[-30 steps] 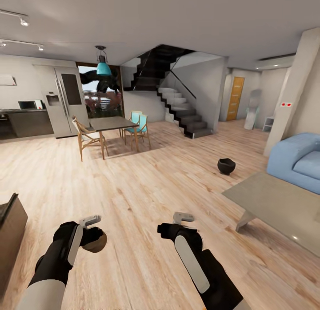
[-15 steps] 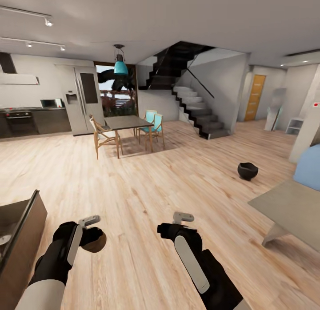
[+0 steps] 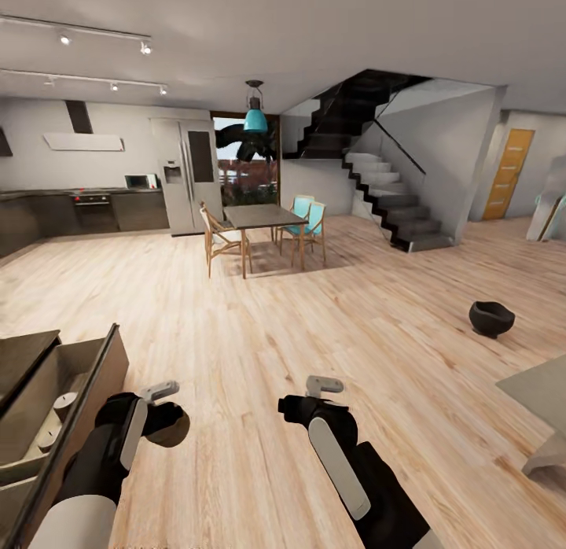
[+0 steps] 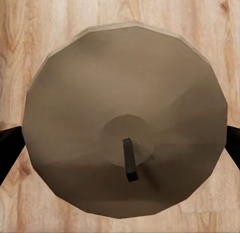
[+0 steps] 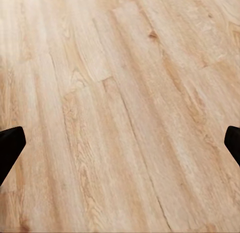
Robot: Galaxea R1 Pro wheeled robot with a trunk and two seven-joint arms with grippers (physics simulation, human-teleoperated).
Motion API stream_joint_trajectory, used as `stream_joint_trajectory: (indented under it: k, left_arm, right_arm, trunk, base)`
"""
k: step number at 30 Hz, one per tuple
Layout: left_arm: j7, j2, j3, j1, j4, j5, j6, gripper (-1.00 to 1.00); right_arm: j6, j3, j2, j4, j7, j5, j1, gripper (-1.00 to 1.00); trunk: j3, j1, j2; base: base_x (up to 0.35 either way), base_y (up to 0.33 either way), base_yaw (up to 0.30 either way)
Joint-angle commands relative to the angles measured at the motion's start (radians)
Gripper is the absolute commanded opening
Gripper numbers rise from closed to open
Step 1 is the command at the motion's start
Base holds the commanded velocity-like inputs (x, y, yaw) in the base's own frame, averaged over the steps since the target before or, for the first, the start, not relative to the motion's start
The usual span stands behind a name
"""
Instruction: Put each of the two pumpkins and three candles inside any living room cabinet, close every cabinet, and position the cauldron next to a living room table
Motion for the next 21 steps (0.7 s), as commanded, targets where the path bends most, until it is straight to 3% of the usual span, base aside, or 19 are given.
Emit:
stream_joint_trajectory:
  k: [1,16,21]
  left_arm:
    - [0.007,-0.001,0.002,-0.001,-0.001,0.007,0.004,-1.00]
    - [0.007,-0.001,-0.003,-0.001,-0.001,0.006,0.004,-1.00]
    - [0.007,-0.002,-0.003,-0.001,0.000,0.005,-0.010,-1.00]
  right_arm:
    - [0.002,0.001,0.000,-0.001,-0.010,-0.010,-0.001,1.00]
    - [0.005,0.001,0.000,0.000,-0.010,-0.012,-0.001,1.00]
    - [0.004,0.001,0.000,-0.001,-0.010,-0.011,-0.001,1.00]
  trunk:
    - [-0.001,0.000,-0.001]
    - [-0.014,0.000,-0.001]
    - [-0.021,0.000,-0.001]
  base:
    - [0.050,0.000,0.288]
    - [0.005,0.000,0.239]
    - [0.160,-0.129,0.173]
